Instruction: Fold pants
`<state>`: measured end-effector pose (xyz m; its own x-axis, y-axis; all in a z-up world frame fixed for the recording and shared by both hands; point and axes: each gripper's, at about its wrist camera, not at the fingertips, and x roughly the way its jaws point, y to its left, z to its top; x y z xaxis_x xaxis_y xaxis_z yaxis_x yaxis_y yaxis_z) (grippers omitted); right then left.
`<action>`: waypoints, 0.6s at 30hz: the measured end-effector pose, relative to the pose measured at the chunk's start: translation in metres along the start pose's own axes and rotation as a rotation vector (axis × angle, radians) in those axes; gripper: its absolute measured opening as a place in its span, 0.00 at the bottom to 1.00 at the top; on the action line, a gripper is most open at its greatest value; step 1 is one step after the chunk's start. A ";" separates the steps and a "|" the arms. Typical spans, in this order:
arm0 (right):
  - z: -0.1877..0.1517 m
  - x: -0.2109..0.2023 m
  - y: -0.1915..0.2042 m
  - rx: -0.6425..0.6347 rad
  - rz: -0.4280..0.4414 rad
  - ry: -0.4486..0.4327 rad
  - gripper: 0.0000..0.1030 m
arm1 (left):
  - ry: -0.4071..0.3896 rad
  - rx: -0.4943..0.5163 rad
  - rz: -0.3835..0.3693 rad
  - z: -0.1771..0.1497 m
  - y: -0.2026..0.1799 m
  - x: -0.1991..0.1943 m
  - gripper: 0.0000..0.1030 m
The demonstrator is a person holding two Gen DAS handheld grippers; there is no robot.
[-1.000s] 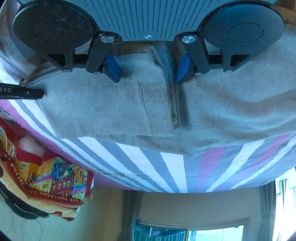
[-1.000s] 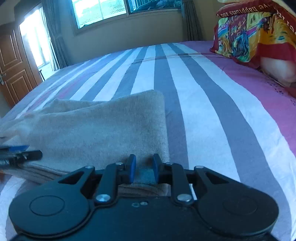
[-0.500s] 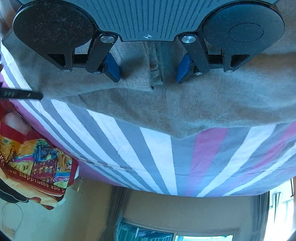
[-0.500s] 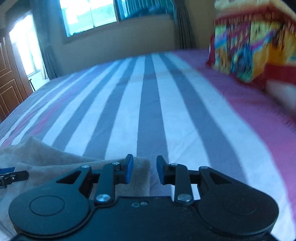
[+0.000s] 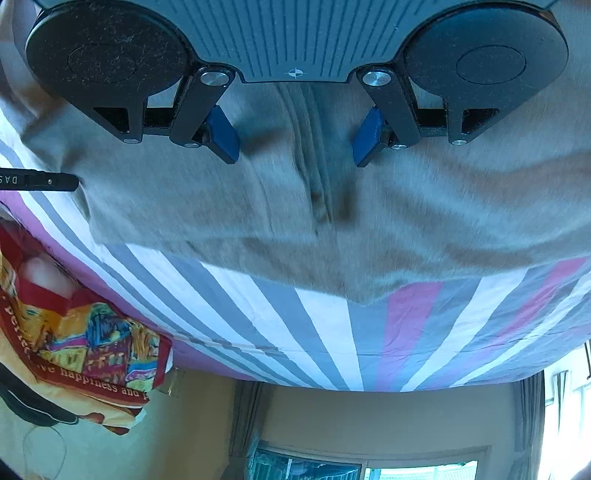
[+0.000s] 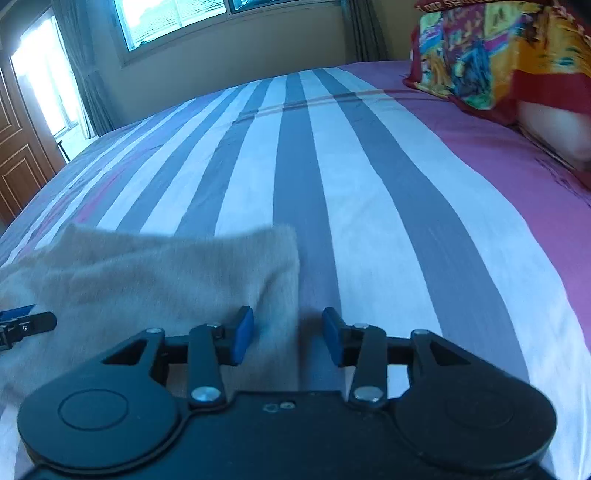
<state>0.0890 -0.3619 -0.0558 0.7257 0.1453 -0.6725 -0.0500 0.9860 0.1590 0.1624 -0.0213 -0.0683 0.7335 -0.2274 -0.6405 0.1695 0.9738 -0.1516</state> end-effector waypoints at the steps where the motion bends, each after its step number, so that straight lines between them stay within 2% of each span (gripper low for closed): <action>1: -0.005 -0.004 0.001 0.002 -0.001 0.000 0.42 | -0.002 0.005 0.001 -0.004 -0.001 -0.005 0.66; 7: -0.034 -0.031 0.004 0.006 -0.016 -0.004 0.46 | -0.022 0.009 0.006 -0.028 -0.006 -0.033 0.66; 10: -0.040 -0.049 0.005 0.016 -0.022 -0.039 0.44 | -0.084 -0.041 0.000 -0.032 -0.002 -0.053 0.66; 12: -0.042 -0.062 0.003 0.014 -0.024 -0.082 0.44 | -0.054 -0.025 0.014 -0.041 0.002 -0.047 0.66; 13: -0.045 -0.060 0.001 0.014 -0.029 -0.066 0.45 | -0.056 -0.026 0.008 -0.042 0.004 -0.046 0.66; 15: -0.051 -0.046 -0.006 0.029 -0.009 -0.008 0.43 | -0.060 -0.044 -0.004 -0.033 0.005 -0.051 0.66; 17: -0.041 -0.049 -0.006 0.028 -0.005 -0.016 0.41 | -0.084 -0.042 0.006 -0.024 0.006 -0.053 0.66; 18: -0.035 -0.052 -0.005 0.026 -0.003 -0.037 0.40 | -0.069 -0.044 0.009 -0.023 0.007 -0.048 0.66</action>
<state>0.0272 -0.3719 -0.0472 0.7508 0.1383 -0.6458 -0.0302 0.9840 0.1757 0.1137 -0.0033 -0.0559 0.7787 -0.2162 -0.5890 0.1348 0.9745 -0.1795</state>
